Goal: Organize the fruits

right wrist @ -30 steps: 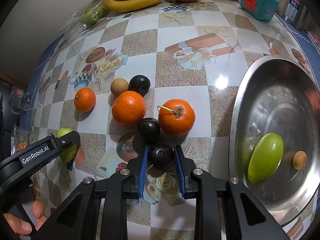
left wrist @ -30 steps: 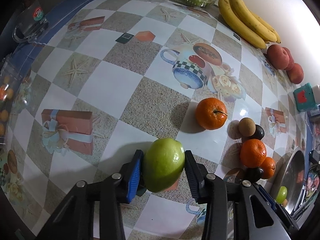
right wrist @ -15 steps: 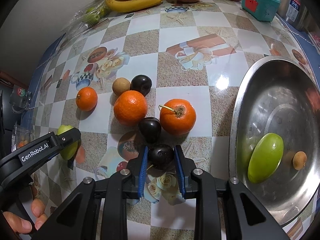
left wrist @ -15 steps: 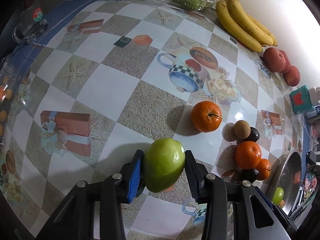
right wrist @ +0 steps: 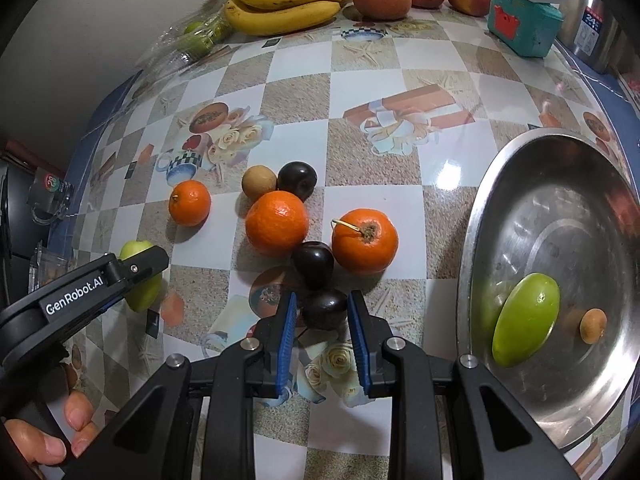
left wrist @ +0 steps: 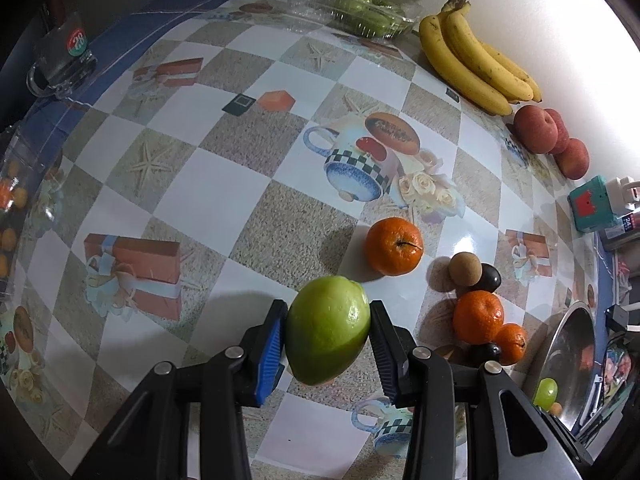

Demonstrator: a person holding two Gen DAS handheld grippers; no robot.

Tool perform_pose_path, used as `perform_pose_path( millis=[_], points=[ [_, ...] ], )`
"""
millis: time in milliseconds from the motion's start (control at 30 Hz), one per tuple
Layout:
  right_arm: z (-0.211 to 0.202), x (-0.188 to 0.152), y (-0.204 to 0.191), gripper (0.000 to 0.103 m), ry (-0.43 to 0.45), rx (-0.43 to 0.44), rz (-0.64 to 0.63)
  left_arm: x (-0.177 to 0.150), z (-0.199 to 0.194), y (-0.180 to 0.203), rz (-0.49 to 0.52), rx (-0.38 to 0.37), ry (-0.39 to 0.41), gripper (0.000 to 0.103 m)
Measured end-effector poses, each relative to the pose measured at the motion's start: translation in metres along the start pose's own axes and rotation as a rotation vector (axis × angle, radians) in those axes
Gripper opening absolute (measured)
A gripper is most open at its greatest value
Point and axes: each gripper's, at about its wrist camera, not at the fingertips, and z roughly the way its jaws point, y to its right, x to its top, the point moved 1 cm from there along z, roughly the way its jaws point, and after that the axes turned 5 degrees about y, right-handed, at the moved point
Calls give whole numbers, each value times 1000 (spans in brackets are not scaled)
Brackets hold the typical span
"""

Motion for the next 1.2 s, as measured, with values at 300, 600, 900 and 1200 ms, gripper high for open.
perform_pose_path(
  millis=[300,600,900,1200],
  points=[
    [1,2,3,27,6,6,8,1,0,0,-3,-5,2,44],
    [9,2,4,40,-10,-13,0,0,1,1,-2,-5,-1,44],
    [15,-2,3,30,-33,-22,-11,-2,2,3,-3,-6,-5,44],
    [8,-2,1,25,-16,-6,-19,-1,1,3,-3,-7,0,44]
  ],
)
